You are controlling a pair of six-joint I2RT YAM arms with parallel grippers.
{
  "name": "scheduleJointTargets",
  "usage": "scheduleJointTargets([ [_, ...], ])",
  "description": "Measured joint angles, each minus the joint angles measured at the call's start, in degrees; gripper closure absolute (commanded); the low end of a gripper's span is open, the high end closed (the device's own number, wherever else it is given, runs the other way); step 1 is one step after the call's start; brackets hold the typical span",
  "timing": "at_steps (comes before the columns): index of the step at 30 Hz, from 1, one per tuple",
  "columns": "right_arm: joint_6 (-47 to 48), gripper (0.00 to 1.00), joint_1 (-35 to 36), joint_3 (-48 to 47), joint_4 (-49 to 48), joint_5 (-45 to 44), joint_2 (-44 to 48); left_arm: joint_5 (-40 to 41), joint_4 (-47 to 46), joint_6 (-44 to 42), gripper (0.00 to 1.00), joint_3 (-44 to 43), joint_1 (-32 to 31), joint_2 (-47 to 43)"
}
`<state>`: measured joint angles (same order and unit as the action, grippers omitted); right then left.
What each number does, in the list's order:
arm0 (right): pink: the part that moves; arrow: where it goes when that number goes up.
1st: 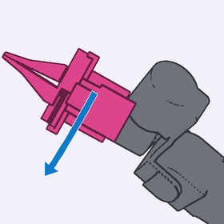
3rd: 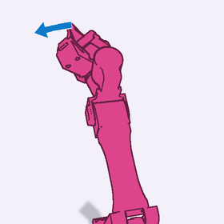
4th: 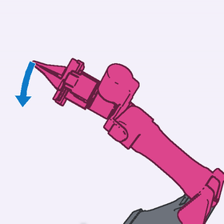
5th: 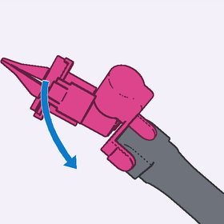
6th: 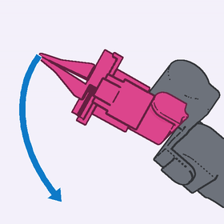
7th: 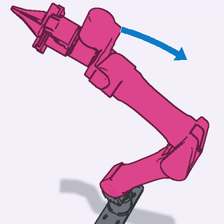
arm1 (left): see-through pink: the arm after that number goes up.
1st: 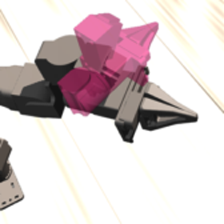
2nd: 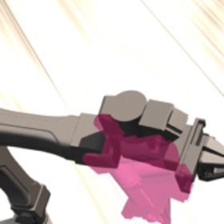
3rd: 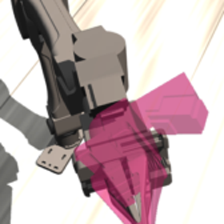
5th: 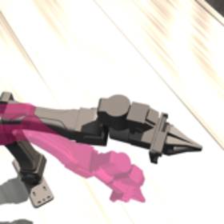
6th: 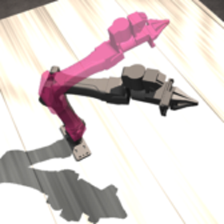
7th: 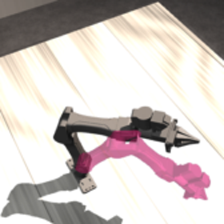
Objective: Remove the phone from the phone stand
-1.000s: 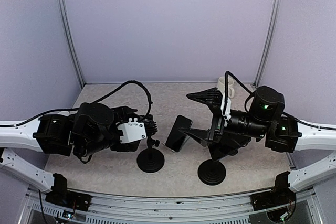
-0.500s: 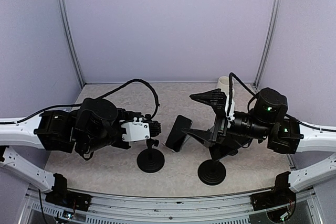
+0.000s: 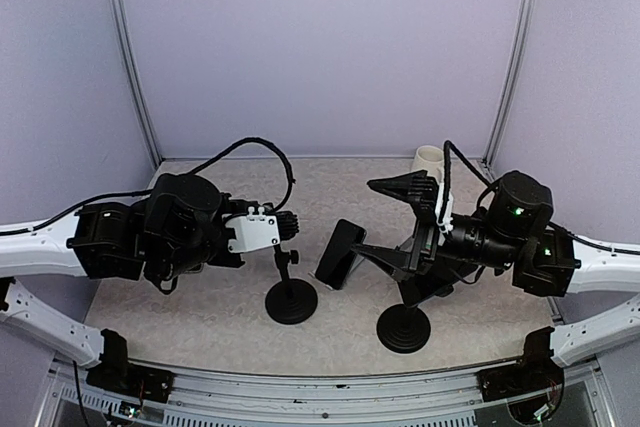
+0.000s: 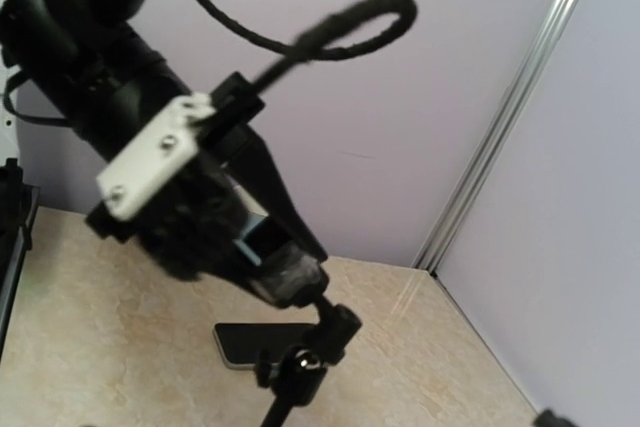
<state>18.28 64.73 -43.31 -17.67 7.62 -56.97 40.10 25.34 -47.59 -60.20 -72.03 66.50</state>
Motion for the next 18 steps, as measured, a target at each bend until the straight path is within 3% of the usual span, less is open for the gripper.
scheduleJointTargets([
  [18, 0.0, 0.07, 0.0, 1.4, -2.3, -0.8, 0.3, 6.9, -0.9, -4.9, 0.89, -5.6, 12.8, 5.0],
])
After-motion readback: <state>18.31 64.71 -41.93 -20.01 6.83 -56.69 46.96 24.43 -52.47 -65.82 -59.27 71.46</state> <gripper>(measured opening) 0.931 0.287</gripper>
